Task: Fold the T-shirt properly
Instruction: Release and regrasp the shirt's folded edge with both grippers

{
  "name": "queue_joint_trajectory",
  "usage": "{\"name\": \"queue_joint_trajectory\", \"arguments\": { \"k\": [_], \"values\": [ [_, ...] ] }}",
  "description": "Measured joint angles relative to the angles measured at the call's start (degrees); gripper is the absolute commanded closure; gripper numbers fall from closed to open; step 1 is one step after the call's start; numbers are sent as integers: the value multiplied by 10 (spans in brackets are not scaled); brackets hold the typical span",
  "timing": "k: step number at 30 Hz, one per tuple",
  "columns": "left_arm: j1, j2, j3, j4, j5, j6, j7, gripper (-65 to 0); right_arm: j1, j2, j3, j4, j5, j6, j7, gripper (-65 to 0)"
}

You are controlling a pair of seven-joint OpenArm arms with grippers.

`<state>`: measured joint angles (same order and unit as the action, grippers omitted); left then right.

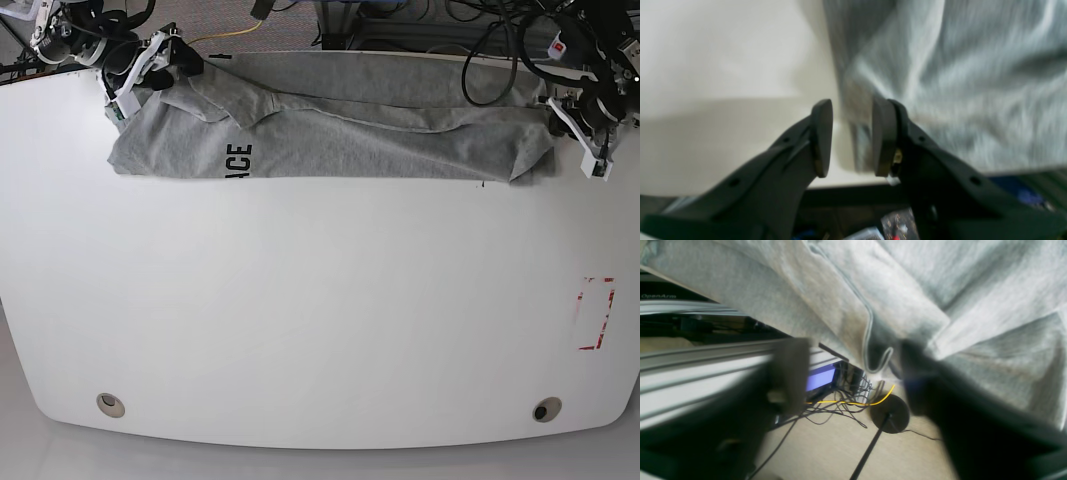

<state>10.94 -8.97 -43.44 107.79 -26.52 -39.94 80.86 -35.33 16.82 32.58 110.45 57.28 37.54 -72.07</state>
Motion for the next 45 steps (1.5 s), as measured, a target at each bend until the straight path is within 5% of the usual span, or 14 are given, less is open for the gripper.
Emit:
{"name": "queue_joint_trajectory", "arguments": {
  "k": [8,19,25,35,40,45],
  "values": [
    [-61,0,0,-2,2,0,-1,-193,25,-5,10,3,-2,4,-2,-553],
    [-89,-2,2,-100,1,37,-3,-289,77,-22,7,5,0,4,-2,-553],
    [-50,-2,3,-102,-6,5,-3,-296,78,-21,4,5,-1,4,-2,-553],
    [-22,-3,52,-106,-12,2,-3,-268,97,-48,-61,4,-75,2,0,-544],
    [-21,-3,54,-105,-12,2,-3,-36,104,-53,-62,4,-76,1,2,-361],
    [-21,-3,54,-106,-12,2,-5,-3,119,-52,-62,-19,-75,0,1,-125]
  ]
}}
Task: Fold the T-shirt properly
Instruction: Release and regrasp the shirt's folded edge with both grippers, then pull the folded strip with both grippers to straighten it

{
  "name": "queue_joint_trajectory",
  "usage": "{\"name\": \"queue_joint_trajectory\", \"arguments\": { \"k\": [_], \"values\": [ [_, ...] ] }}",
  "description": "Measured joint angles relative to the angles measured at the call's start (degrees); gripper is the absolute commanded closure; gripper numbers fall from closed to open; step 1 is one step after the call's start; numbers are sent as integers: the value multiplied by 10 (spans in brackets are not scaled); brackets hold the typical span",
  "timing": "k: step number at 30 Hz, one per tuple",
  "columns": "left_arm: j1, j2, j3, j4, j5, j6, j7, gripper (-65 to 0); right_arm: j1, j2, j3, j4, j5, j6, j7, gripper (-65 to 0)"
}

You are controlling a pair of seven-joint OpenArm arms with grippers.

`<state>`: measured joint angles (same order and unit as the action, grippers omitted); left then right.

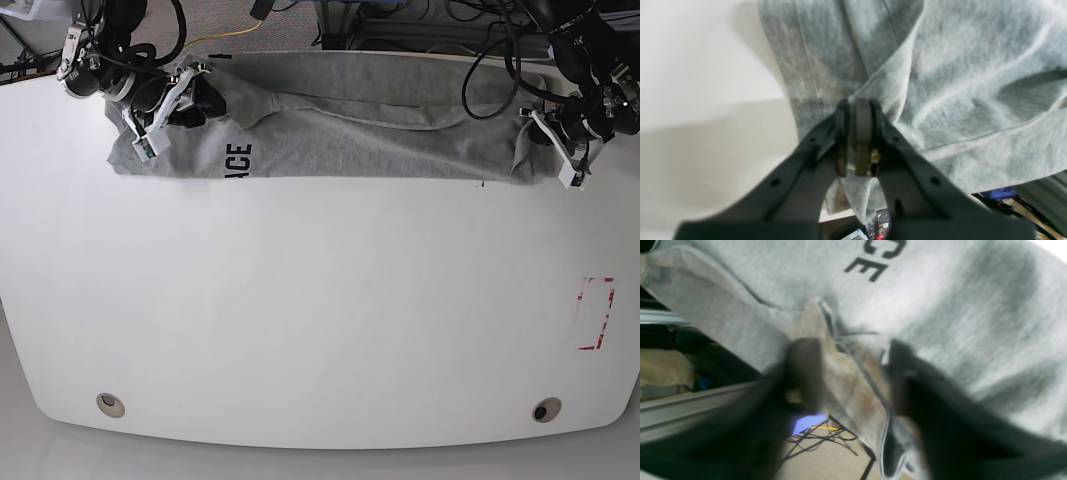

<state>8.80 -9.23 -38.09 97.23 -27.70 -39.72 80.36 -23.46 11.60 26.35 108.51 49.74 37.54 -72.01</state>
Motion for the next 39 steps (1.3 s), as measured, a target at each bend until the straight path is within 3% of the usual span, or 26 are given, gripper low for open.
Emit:
{"name": "queue_joint_trajectory", "arguments": {
  "k": [3,18,25,30,33,39],
  "values": [
    [0,0,-1,1,0,0,0,0,12,0,-1,-37,-2,0,2,-32],
    [31,-1,-56,97,-6,0,-2,0,50,0,-1,-115,-5,0,4,-32],
    [76,-2,-84,98,-7,0,-2,0,65,-12,-1,-126,-65,2,9,-32],
    [108,0,-91,98,-7,0,0,-6,67,-19,-1,-126,-75,4,12,-32],
    [111,0,-91,97,-5,0,0,-76,67,-19,-1,-125,-75,4,12,-33],
    [103,-1,-89,98,-5,0,-2,-343,60,-22,-1,-81,-84,4,-3,-35]
  ]
}}
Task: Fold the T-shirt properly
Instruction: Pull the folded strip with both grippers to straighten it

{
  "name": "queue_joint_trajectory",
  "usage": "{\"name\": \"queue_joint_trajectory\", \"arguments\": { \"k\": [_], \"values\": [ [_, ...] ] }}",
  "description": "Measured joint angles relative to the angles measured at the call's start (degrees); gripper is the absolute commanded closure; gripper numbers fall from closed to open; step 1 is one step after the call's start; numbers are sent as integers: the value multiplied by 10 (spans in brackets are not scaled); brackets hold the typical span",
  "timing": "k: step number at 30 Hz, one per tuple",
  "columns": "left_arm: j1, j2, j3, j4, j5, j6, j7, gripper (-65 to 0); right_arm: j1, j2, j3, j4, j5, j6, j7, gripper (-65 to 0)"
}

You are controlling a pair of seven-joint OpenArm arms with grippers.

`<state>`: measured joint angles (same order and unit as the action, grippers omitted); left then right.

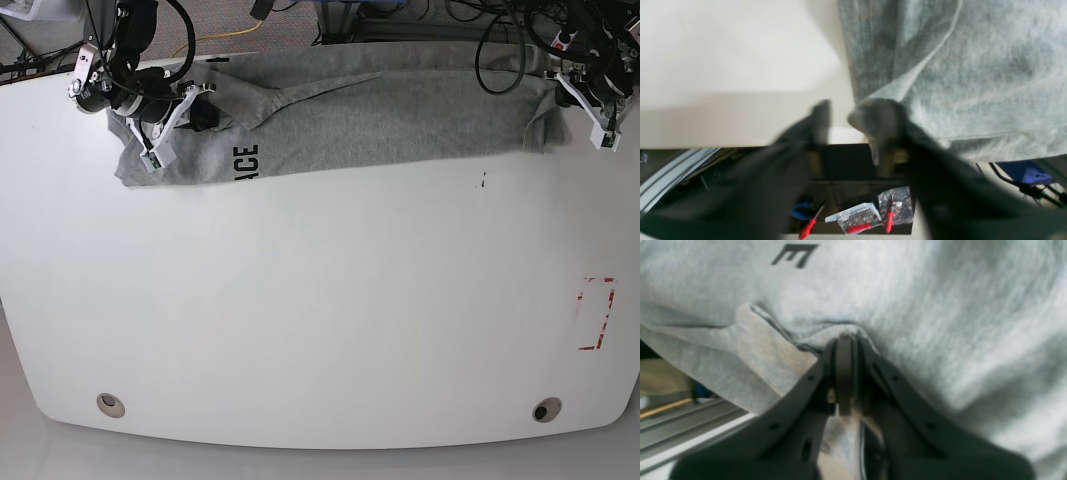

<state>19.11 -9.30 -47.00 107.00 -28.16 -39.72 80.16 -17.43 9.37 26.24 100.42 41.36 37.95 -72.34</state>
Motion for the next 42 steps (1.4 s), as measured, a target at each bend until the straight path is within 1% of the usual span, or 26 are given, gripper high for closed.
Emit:
{"name": "queue_joint_trajectory", "arguments": {
  "k": [1,2,7,9,12,15,16,18,21,24,26,28,32,35,37,38,40,42],
  "values": [
    [-3,0,0,0,0,-1,1,-368,-1,0,0,10,0,0,1,-35],
    [-7,1,0,1,1,0,3,-376,-1,1,0,24,-3,0,1,-35],
    [-19,0,5,30,-9,0,0,-379,-9,5,0,64,2,0,3,-35],
    [-16,0,21,33,-35,-1,0,-381,-11,5,0,66,2,0,2,-35],
    [-14,2,52,33,-91,-1,2,-379,-15,5,0,67,0,0,1,-35],
    [-14,3,91,34,-100,0,2,-378,-14,5,0,67,-1,0,1,-35],
    [-13,3,112,34,-91,0,1,-378,-14,5,0,67,0,0,1,-35],
    [-12,16,141,34,-73,-1,0,-378,-16,4,0,67,-1,-3,1,-35],
    [0,29,186,33,-12,-2,-1,-378,-19,2,0,55,1,-4,5,-33],
    [5,28,206,31,43,-2,5,-378,-20,2,2,20,-5,-4,7,-33],
    [2,23,212,31,54,-2,8,-378,-22,2,3,3,-6,-5,7,-33],
    [-3,22,214,31,53,-2,1,-378,-24,3,3,-13,-5,-4,19,-33],
    [-38,18,214,10,76,-2,1,-378,-21,9,3,-40,9,-3,43,-33],
    [-73,3,218,-36,99,-2,-15,-378,-12,12,4,-55,15,-2,49,-33],
    [-97,-9,234,-76,121,-2,-22,-378,-5,12,4,-58,12,-2,53,-33],
    [-108,-16,241,-88,121,-2,-23,-378,-3,12,3,-59,9,-3,59,-33],
    [-128,-23,251,-117,127,-2,-52,-378,5,11,3,-60,8,-9,62,-33],
    [-142,-27,258,-141,132,-2,-75,-378,13,11,3,-61,8,-29,61,-33]
  ]
}}
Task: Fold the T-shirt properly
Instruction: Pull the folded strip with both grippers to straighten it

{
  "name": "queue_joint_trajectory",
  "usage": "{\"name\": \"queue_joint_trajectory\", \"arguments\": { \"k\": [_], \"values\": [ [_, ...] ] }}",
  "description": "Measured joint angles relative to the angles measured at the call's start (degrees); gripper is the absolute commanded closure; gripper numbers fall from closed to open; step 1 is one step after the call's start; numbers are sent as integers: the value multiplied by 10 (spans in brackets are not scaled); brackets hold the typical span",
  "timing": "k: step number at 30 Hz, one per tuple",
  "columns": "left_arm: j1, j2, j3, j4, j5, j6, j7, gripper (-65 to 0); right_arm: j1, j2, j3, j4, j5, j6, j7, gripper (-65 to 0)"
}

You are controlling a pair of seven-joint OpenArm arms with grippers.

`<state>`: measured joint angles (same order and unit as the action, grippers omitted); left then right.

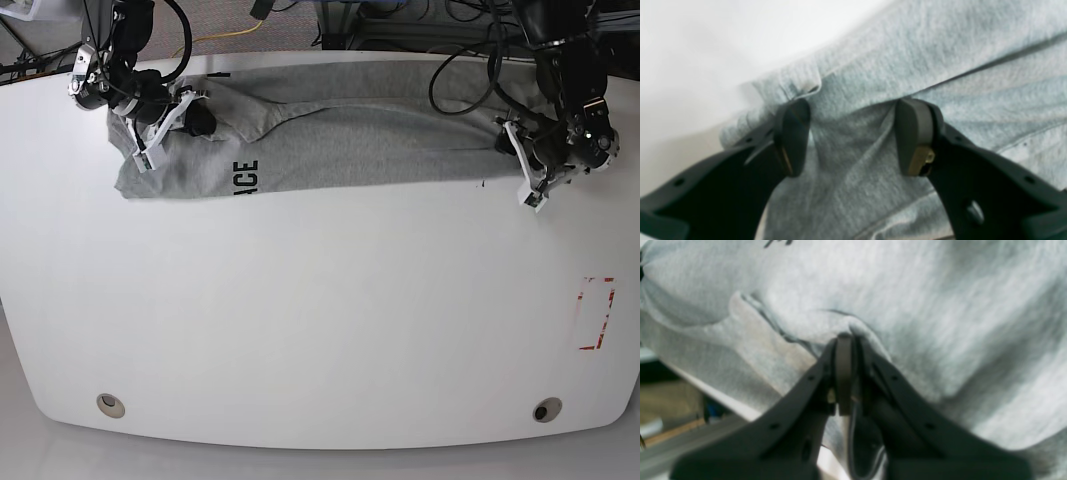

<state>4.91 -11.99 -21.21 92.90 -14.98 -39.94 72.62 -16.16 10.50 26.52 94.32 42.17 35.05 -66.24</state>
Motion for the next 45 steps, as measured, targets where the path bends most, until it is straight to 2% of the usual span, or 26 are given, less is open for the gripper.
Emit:
{"name": "queue_joint_trajectory", "arguments": {
  "k": [2,6,18,31,41,45],
  "values": [
    [-14,-8,11,-20,6,0,-24,-378,12,0,0,0,-4,-25,0,-33],
    [-52,-17,25,-70,12,0,-37,-378,35,2,-2,-11,-9,-45,0,-33],
    [-58,-15,30,-63,21,0,-20,-378,72,2,-2,-33,-12,-46,0,-33],
    [-146,-17,30,-151,30,0,-34,-378,125,8,-1,-94,-14,-47,0,-33],
    [-185,-16,28,-68,31,0,-26,-379,132,14,0,-94,-13,-46,0,-33],
    [-179,-9,-3,-8,23,0,23,-381,132,14,0,-94,-13,-44,2,-33]
  ]
}}
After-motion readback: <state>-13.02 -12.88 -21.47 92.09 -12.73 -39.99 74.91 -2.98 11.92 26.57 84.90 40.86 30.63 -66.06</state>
